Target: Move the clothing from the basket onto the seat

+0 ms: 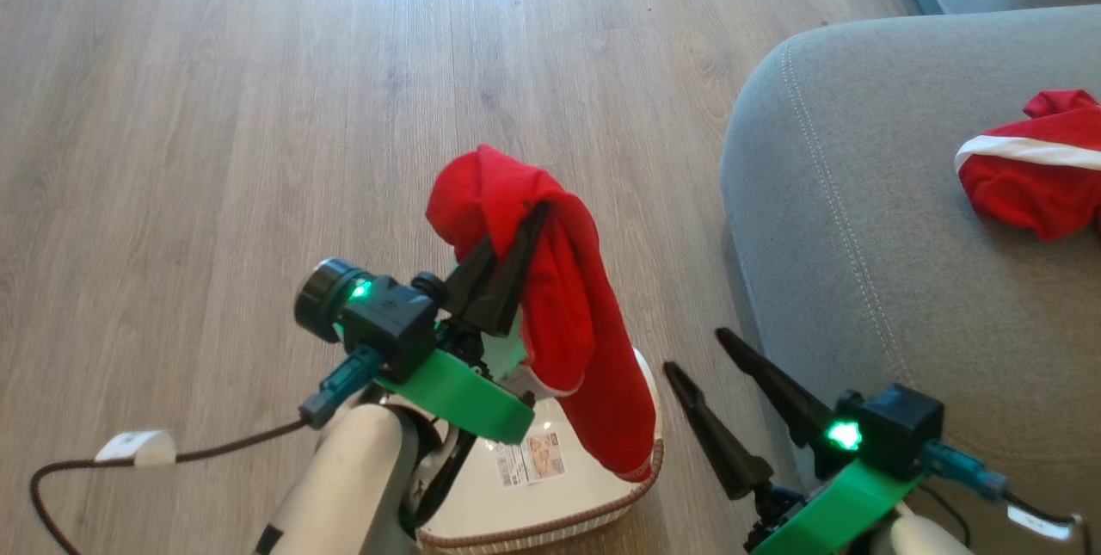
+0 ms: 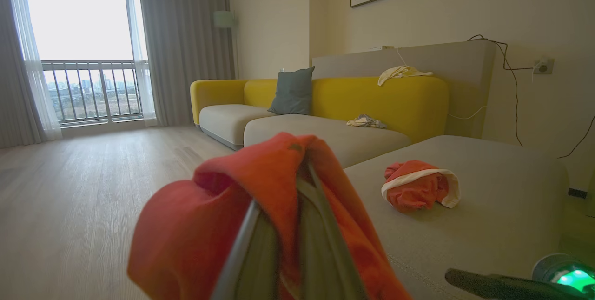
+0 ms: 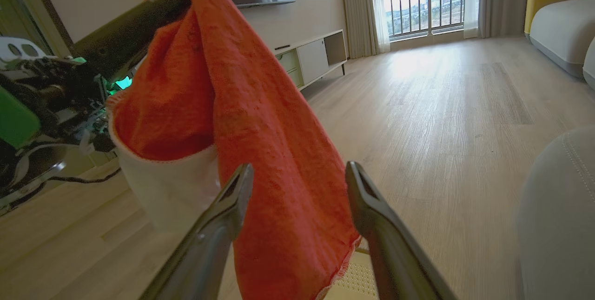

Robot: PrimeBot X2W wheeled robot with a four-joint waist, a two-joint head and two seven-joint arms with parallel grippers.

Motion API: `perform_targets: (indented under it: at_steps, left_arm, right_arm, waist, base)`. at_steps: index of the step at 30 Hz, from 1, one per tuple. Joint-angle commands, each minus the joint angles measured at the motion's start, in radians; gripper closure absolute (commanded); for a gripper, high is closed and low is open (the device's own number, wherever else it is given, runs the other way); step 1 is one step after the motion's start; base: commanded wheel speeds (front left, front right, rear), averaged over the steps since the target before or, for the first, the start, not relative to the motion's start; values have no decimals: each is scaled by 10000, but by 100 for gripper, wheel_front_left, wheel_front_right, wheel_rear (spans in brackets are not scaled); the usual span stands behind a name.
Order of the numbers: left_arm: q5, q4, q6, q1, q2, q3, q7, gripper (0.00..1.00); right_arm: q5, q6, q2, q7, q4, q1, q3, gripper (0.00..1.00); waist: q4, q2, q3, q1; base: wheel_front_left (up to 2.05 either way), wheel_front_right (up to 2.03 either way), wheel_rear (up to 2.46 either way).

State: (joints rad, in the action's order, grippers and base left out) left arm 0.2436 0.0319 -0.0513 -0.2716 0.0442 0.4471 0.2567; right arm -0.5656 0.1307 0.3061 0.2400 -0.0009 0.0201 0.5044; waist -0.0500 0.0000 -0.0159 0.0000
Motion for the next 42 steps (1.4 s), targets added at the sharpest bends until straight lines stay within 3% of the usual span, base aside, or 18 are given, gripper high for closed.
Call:
perform_targets:
  at_steps: [1, 5, 17, 22, 26, 27, 28, 29, 42]
  left_arm:
    - [-97, -252, -98, -646, 61, -308, 51, 100]
    - [-118, -107, -298, -677, 61, -12, 51, 100]
    - [-29, -56, -658, -849, 60, 1407, 51, 100]
    - [80, -124, -711, -813, 60, 1980, 51, 100]
    - [150, -134, -732, -660, 60, 2338, 51, 100]
    - [162, -129, -735, -626, 60, 2380, 51, 100]
    - [181, -124, -737, -591, 60, 2416, 51, 100]
    - [188, -118, -740, -558, 60, 2449, 51, 100]
    - [274, 160, -759, -86, 60, 2521, 51, 100]
  right_arm:
    - [157, 0, 291, -1, -436, 599, 298, 0]
    - [821, 0, 673, -69, -341, 1014, 834, 0]
    - [1410, 0, 782, -168, 997, 2410, 2039, 0]
    - [1786, 0, 554, -73, 1774, 2787, 2018, 0]
    - [1766, 0, 9, 68, 2373, 2801, 1744, 0]
    - [1713, 0, -87, 92, 2451, 2782, 1717, 34]
    - [1632, 0, -190, 119, 2503, 2754, 1656, 78]
    - [1514, 0, -295, 143, 2536, 2710, 1580, 100]
    - [1168, 0, -1365, 215, 1605, 1661, -486, 100]
  waist:
    - [7, 0, 9, 0]
    - [30, 0, 35, 0]
    - [381, 0, 33, 0]
    - [509, 0, -80, 0]
    - [604, 0, -191, 0]
    - [625, 0, -211, 0]
    - [646, 0, -230, 0]
    - [667, 0, -249, 0]
    - [785, 0, -394, 0]
  base:
    - [0, 0, 0]
    - [0, 0, 0]
    - [0, 0, 0]
    - [0, 0, 0]
    - [0, 0, 0]
    - [0, 0, 0]
    - [0, 0, 0]
    - [0, 0, 0]
    - [0, 0, 0]
